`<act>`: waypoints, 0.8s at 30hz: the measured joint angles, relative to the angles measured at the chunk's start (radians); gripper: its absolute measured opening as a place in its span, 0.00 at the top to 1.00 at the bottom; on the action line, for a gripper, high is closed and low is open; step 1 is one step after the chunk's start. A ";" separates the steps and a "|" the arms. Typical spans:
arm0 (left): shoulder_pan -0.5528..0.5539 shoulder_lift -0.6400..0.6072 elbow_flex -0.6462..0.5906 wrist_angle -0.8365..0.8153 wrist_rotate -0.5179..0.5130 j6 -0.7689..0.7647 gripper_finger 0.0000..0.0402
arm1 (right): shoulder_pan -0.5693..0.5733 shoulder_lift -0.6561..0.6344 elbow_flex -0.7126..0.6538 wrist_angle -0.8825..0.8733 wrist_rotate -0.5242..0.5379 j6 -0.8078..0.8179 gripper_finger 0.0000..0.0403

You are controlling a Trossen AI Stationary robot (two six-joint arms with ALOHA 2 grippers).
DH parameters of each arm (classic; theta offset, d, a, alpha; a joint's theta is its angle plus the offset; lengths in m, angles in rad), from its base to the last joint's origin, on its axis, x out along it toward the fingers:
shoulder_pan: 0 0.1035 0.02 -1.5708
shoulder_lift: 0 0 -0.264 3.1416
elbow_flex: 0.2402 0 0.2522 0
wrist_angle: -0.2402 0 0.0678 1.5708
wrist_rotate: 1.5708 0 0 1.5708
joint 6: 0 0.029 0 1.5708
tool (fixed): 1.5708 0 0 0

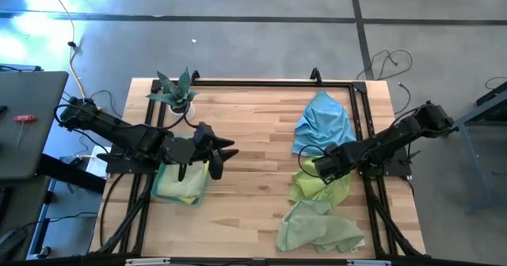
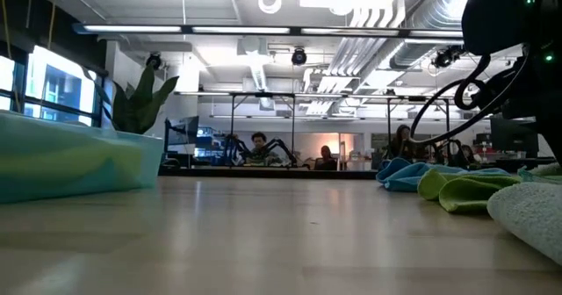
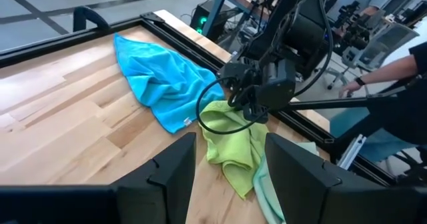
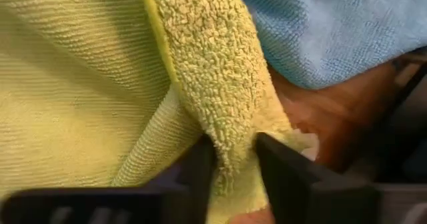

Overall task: Fold microfiber towels
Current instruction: Fold the light green microfiber towel

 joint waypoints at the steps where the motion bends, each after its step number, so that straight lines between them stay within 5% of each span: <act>1: 0.000 0.000 0.000 0.000 -0.003 0.000 0.58 | 0.000 0.000 0.000 -0.001 0.006 0.000 0.81; 5: 0.000 0.000 0.000 -0.001 -0.012 0.001 0.58 | 0.000 0.000 0.002 -0.002 0.032 -0.011 0.98; 15: 0.000 0.072 -0.001 0.015 0.007 0.107 0.58 | -0.005 -0.001 0.219 0.033 0.077 -0.172 0.99; 24: 0.019 0.202 -0.001 0.218 0.102 0.454 0.58 | -0.016 -0.001 0.520 0.093 0.095 -0.406 1.00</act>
